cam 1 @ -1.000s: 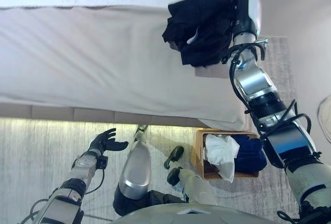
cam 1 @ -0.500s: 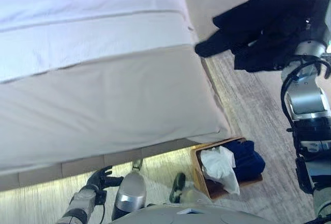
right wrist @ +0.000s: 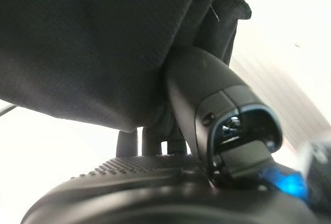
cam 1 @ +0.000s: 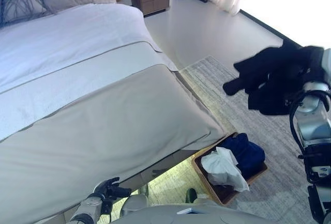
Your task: Pick up the clothes from the bed and place them into the basket
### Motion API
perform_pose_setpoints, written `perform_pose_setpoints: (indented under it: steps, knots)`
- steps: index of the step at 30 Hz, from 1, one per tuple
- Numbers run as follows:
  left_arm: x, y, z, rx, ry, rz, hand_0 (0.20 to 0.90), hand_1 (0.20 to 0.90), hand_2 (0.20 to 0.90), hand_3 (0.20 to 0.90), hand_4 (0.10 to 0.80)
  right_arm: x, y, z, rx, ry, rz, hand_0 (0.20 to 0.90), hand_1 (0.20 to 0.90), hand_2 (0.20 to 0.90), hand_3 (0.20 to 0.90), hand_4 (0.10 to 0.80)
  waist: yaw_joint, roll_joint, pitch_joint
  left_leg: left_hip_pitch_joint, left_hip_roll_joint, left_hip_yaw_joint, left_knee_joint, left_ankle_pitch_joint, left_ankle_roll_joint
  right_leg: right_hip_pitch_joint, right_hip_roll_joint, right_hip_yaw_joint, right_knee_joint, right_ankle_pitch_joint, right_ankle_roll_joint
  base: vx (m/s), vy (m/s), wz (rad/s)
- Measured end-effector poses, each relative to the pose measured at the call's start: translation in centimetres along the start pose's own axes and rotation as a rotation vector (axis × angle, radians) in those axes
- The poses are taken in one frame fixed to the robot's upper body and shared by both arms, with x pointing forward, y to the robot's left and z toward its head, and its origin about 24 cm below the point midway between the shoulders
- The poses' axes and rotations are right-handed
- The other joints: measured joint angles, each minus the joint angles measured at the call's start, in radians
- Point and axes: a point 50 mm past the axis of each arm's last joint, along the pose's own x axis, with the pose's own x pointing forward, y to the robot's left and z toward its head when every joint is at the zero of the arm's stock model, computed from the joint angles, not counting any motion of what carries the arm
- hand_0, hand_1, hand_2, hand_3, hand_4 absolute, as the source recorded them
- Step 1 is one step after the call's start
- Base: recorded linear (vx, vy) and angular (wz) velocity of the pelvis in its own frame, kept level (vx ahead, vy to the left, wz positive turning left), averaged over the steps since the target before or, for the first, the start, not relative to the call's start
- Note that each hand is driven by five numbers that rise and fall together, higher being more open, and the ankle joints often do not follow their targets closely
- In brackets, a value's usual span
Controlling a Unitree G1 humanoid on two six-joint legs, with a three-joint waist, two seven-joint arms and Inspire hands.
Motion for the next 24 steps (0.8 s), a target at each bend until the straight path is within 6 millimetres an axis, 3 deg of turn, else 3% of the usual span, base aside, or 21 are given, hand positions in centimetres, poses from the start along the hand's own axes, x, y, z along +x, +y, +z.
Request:
perform_pose_setpoints:
  steps: [5,6,11,14,15,16,17,20,21,22,23,24]
  knots:
    - [0.0,-0.5,-0.2,0.034,0.01,-0.024,0.9,0.9,0.9,0.9,0.8,-1.4,3.5,-4.8,-0.171,0.167,0.214,0.3,0.3,0.3,0.2,0.1,-0.001,0.031,-0.021,-0.017,0.008,0.002,0.0,0.002,0.002,-0.019,0.004,0.006,-0.001,0.004,-0.005,-0.009,-0.104,-0.04]
    - [0.0,-0.6,-0.4,0.044,0.014,-0.03,0.9,0.9,0.9,0.9,0.8,-2.1,4.4,-6.0,-0.194,0.215,0.26,0.3,0.3,0.3,0.2,0.1,0.0,0.039,-0.027,-0.015,0.009,-0.001,0.002,0.009,0.012,-0.016,0.006,0.003,-0.004,0.004,-0.005,0.009,-0.126,0.06]
    - [0.0,-1.0,0.3,0.148,0.0,-0.065,0.9,0.9,0.9,0.9,0.8,-3.7,6.7,-9.3,-0.289,0.344,0.35,0.3,0.3,0.3,0.2,0.1,0.004,0.067,-0.035,-0.025,0.003,-0.024,0.005,0.036,0.005,-0.018,0.002,-0.02,-0.005,0.007,-0.01,-0.176,-0.075,0.12]
    - [0.3,-2.0,2.9,0.227,-0.063,-0.1,0.9,0.9,0.9,0.9,0.8,-2.7,6.3,-9.6,-0.313,0.394,0.323,0.3,0.3,0.3,0.2,0.1,0.01,0.113,-0.028,-0.095,0.007,-0.051,0.005,0.062,-0.009,-0.076,-0.002,-0.044,-0.004,0.01,-0.014,-0.329,0.036,0.22]
    - [0.4,-2.6,4.5,0.242,-0.106,-0.115,0.9,0.9,0.9,0.9,0.8,-1.6,5.7,-9.0,-0.307,0.402,0.29,0.3,0.3,0.3,0.2,0.1,0.015,0.144,-0.009,-0.13,0.006,-0.058,0.006,0.084,-0.012,-0.108,-0.001,-0.048,0.0,0.024,-0.02,-0.299,-0.005,0.15]
    - [0.5,-3.2,5.5,0.265,-0.132,-0.129,0.9,0.9,0.9,0.9,0.8,-0.7,5.1,-8.4,-0.303,0.416,0.263,0.3,0.3,0.3,0.2,0.1,0.019,0.166,0.012,-0.164,0.001,-0.067,0.012,0.112,-0.033,-0.136,-0.006,-0.05,0.007,0.03,-0.019,-0.226,-0.031,0.09]
    - [0.5,-3.6,6.5,0.261,-0.158,-0.136,0.9,0.9,0.9,0.9,0.8,-0.3,4.9,-8.2,-0.3,0.426,0.252,0.3,0.3,0.3,0.2,0.1,0.028,0.183,0.027,-0.176,-0.004,-0.073,0.014,0.136,-0.037,-0.144,-0.008,-0.05,0.006,0.035,-0.017,-0.218,-0.039,0.11]
    - [0.2,-4.6,9.2,0.253,-0.25,-0.155,0.9,0.9,0.9,0.9,0.8,0.8,4.5,-7.4,-0.295,0.446,0.236,0.3,0.3,0.3,0.2,0.1,0.039,0.239,0.085,-0.216,-0.016,-0.097,0.013,0.21,-0.11,-0.174,-0.024,-0.05,0.004,0.033,-0.024,-0.088,-0.023,0.14]
    - [0.1,-4.9,9.8,0.25,-0.272,-0.161,0.9,0.9,0.9,0.9,0.8,0.9,4.4,-7.2,-0.294,0.449,0.236,0.328,0.328,0.328,0.233,0.133,0.039,0.248,0.103,-0.226,-0.019,-0.101,0.014,0.215,-0.116,-0.176,-0.023,-0.051,-0.004,0.034,-0.025,-0.029,-0.008,0.04]
    - [0.1,-5.1,10.0,0.252,-0.283,-0.168,0.9,0.9,0.9,0.9,0.8,0.9,4.4,-7.4,-0.297,0.457,0.237,0.439,0.439,0.439,0.362,0.262,0.039,0.261,0.113,-0.23,-0.019,-0.101,0.014,0.217,-0.114,-0.18,-0.023,-0.051,-0.004,0.034,-0.026,-0.028,-0.008,0.04]
    - [0.0,-5.3,9.9,0.247,-0.288,-0.178,0.9,0.9,0.9,0.9,0.8,0.7,4.5,-7.8,-0.302,0.475,0.245,0.9,0.9,0.9,0.9,0.8,0.039,0.27,0.118,-0.231,-0.02,-0.101,0.014,0.219,-0.112,-0.182,-0.023,-0.05,-0.004,0.034,-0.026,0.0,0.0,0.0]
    - [0.0,-5.4,9.7,0.24,-0.286,-0.181,0.9,0.9,0.9,0.9,0.8,0.5,4.6,-8.1,-0.311,0.49,0.252,0.9,0.9,0.9,0.9,0.8,0.039,0.272,0.12,-0.233,-0.022,-0.101,0.014,0.221,-0.11,-0.185,-0.019,-0.048,-0.004,0.034,-0.025,0.0,0.0,0.0]
